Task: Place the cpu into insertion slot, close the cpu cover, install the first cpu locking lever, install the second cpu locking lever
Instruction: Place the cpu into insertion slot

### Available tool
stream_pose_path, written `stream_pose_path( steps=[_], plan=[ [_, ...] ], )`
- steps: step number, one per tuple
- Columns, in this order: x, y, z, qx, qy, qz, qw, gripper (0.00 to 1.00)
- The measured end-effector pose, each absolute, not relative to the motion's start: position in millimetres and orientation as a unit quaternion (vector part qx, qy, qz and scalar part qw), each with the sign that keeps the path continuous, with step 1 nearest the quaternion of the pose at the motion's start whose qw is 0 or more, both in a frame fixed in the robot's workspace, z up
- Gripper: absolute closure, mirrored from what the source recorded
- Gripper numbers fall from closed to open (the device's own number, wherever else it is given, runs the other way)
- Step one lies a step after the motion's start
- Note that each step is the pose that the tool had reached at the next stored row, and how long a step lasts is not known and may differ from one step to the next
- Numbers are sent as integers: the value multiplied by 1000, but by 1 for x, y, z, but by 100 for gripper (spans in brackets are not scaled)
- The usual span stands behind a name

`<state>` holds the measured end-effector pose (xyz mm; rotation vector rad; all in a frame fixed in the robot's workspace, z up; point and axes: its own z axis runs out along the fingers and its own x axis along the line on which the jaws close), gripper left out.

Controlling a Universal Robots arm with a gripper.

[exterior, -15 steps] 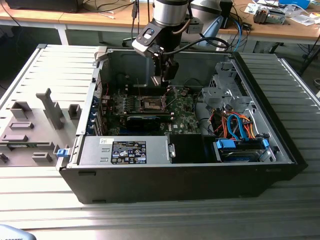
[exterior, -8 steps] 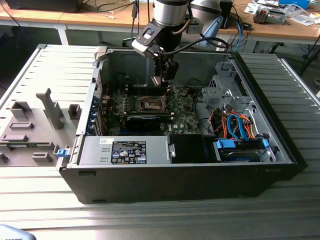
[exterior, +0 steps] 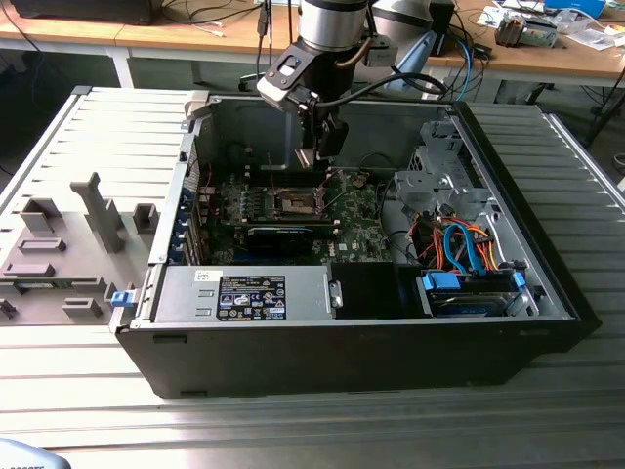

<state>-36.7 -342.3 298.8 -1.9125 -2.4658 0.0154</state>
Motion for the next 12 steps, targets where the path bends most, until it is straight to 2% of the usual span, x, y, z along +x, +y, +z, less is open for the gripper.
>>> stream_pose_path(
  steps=[12],
  plan=[
    [-37,-342,298,-629,-778,5,11,45]
  ],
)
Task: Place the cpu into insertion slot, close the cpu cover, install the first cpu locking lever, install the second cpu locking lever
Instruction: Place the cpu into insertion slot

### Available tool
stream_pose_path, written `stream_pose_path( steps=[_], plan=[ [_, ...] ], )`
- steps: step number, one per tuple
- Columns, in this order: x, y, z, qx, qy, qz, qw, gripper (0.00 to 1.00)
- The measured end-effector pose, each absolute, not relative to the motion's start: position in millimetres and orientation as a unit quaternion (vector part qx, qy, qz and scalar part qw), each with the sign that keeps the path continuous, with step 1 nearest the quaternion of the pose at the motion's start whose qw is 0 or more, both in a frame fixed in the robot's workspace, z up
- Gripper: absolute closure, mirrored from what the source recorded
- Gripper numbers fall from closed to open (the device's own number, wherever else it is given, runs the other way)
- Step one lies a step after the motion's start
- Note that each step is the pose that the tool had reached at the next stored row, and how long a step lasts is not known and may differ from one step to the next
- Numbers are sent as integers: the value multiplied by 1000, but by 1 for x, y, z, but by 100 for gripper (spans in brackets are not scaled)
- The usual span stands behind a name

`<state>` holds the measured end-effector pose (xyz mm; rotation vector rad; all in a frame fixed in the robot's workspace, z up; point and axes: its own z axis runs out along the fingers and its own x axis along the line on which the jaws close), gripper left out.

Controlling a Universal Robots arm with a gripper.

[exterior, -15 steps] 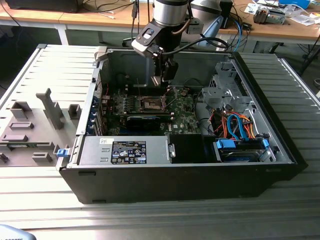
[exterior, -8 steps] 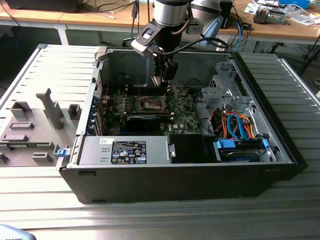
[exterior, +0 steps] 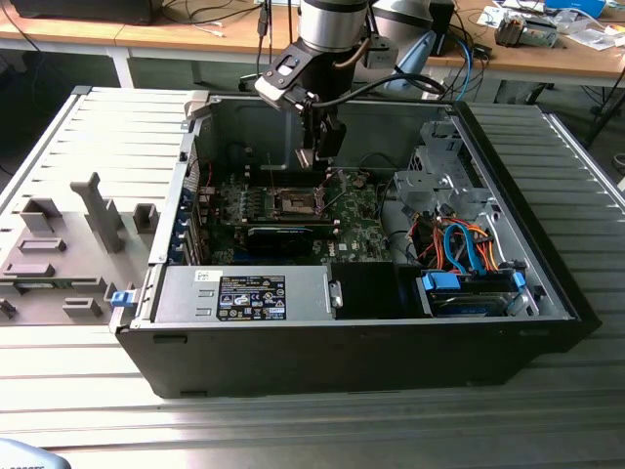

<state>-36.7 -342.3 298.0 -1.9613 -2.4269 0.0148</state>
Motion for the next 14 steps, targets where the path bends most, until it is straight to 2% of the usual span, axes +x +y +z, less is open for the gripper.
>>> stream_pose_path(
  steps=[14],
  plan=[
    [-37,-342,298,-636,-772,5,11,45]
  ],
)
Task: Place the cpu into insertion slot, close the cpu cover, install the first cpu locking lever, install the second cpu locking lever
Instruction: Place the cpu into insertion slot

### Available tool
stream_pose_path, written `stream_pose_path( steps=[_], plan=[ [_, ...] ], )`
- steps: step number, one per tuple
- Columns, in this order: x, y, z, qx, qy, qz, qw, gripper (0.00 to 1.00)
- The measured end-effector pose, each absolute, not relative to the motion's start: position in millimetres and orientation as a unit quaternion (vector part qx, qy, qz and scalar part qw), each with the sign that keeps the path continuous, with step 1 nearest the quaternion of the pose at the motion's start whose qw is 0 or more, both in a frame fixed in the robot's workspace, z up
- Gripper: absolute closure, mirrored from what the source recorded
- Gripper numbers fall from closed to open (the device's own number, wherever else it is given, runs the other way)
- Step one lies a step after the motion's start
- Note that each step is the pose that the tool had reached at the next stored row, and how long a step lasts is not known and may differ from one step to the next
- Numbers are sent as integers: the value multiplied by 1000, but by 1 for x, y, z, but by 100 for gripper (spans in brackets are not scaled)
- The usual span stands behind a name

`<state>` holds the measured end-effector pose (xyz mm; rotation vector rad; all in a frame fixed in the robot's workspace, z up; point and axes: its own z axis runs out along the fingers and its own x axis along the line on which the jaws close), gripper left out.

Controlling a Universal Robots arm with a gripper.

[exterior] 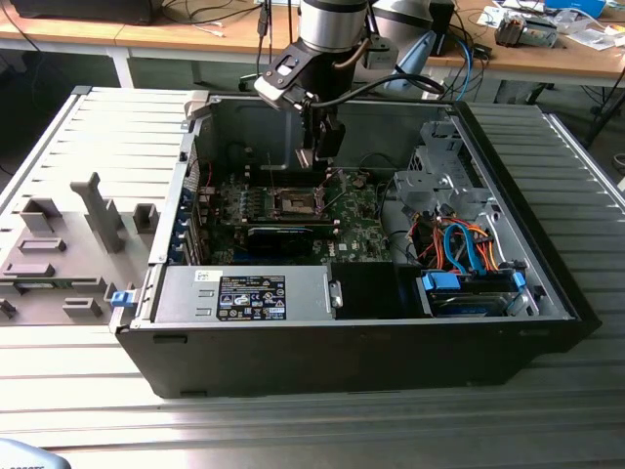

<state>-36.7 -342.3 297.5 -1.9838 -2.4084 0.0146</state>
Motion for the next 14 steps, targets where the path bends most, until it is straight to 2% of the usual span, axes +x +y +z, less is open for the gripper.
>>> stream_pose_path(
  steps=[14],
  plan=[
    [-37,-342,297,-641,-767,5,11,45]
  ],
)
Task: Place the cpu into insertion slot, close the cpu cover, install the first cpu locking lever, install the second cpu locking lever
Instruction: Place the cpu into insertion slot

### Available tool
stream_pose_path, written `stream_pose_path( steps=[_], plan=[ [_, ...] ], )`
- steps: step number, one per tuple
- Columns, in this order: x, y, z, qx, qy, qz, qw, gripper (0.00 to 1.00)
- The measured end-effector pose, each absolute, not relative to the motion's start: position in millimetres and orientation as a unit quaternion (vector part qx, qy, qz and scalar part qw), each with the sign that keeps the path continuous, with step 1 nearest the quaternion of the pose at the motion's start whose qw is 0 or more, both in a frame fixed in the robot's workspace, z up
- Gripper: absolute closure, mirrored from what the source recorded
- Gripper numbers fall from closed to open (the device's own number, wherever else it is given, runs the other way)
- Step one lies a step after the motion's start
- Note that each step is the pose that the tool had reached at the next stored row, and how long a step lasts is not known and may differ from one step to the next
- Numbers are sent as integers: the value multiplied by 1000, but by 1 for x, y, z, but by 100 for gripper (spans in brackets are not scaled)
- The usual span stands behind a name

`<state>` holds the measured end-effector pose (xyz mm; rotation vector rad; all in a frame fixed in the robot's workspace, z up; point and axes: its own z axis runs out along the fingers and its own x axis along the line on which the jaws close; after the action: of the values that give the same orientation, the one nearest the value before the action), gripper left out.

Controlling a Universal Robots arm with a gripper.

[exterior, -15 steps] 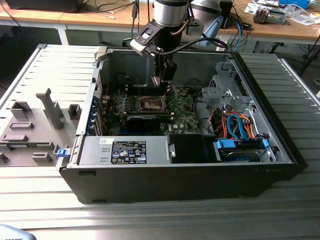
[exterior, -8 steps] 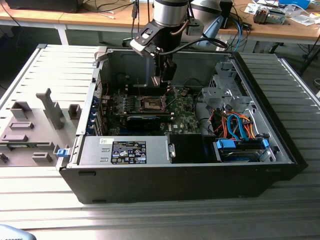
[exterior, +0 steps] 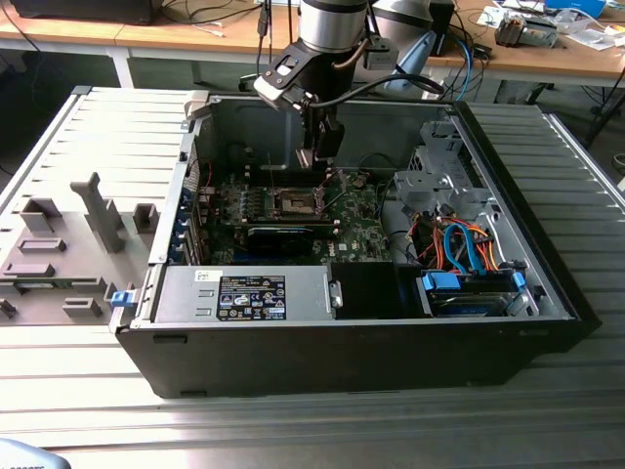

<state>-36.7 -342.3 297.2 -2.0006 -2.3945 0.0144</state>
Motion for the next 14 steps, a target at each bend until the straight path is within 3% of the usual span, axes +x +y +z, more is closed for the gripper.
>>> stream_pose_path(
  steps=[14],
  plan=[
    [-37,-342,297,-646,-764,5,11,45]
  ],
)
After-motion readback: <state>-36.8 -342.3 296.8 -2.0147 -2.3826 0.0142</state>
